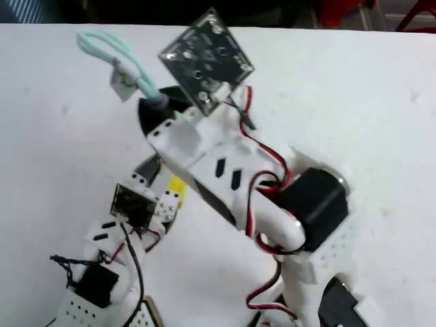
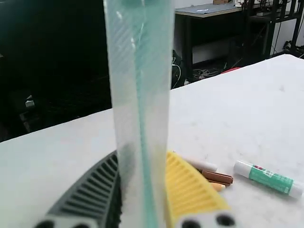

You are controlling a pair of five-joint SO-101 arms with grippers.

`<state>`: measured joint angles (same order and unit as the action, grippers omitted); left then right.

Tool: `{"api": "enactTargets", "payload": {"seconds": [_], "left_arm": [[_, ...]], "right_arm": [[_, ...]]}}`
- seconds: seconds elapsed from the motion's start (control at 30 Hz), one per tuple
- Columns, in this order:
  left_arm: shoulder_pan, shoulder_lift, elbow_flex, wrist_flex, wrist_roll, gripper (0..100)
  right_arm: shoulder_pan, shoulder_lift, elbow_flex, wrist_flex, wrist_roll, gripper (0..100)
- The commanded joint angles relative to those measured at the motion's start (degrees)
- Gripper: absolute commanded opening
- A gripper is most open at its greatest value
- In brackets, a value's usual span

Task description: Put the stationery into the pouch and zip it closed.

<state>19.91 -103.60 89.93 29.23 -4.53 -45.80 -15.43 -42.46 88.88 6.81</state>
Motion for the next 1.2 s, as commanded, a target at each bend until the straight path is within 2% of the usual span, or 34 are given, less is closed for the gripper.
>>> {"api": "enactTargets", "payload": {"seconds": [0.0, 0.17, 0.3, 0.43, 0.53, 0.67, 0.83, 1.07, 1.17], "left_arm": [[-0.4, -0.7, 0.2, -3.3, 0.7, 2], [-3.5, -0.7, 0.2, -1.4, 0.7, 2], [-3.2, -0.8, 0.2, 2.4, 0.7, 2], [-3.5, -0.9, 0.2, 5.8, 0.6, 3], [-3.5, -0.9, -0.2, 8.7, 0.7, 11], [-3.6, -0.9, -4.6, 18.0, 0.8, 20], [-3.6, -0.9, -12.5, 27.7, 0.8, 21], [-3.8, -0.9, -14.8, 29.3, 0.4, 21], [-5.8, -0.9, -19.8, 33.3, 0.7, 21]], "right_arm": [[3.3, -1.2, -1.7, 2.7, -0.4, 1.7], [7.7, 0.4, 2.3, 2.8, -0.4, 1.7], [9.6, 1.8, 7.6, 0.6, 0.0, 1.7], [9.4, 2.9, 13.7, -2.8, 0.0, 1.7], [9.2, 2.6, 17.1, -4.5, -0.4, 1.7], [5.9, 2.5, 18.0, -1.7, -0.3, 1.7], [4.0, 2.8, 18.1, -1.3, -0.4, 1.7], [2.9, 2.9, 18.1, -0.8, -0.4, 1.7], [2.1, 2.5, 18.1, -0.7, -0.4, 1.7]]}}
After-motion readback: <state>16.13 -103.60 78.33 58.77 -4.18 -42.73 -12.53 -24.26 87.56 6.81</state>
